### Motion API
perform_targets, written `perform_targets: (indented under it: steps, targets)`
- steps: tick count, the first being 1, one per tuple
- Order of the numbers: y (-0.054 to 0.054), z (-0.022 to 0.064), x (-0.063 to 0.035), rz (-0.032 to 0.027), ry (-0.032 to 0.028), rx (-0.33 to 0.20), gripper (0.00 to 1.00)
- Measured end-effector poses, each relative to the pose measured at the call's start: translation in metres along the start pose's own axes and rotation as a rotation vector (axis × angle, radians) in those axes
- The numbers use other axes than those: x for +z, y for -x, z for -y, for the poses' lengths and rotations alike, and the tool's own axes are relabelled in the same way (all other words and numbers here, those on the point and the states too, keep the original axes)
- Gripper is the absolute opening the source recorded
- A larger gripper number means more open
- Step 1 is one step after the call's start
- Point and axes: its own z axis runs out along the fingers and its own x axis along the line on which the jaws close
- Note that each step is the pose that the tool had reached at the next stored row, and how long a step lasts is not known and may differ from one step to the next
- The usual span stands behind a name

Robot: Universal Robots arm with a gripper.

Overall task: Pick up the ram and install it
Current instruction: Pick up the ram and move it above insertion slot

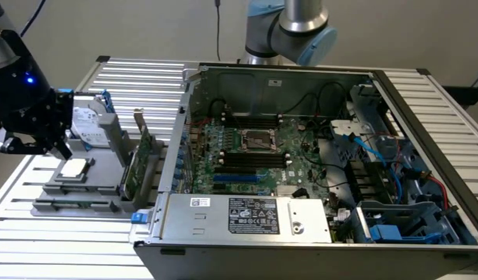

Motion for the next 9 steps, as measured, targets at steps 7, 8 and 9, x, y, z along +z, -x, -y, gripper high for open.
perform_targets:
  steps: [7,8,9]
  targets:
    - [0.0000,0.0000,0.0038,0.0004,0.0052,-0.128,0.11]
    - [0.0000,0.0000,0.0041,0.0004,0.0061,-0.146,0.11]
    - [0.0000,-0.0001,0.0042,0.0000,0.0068,-0.164,0.11]
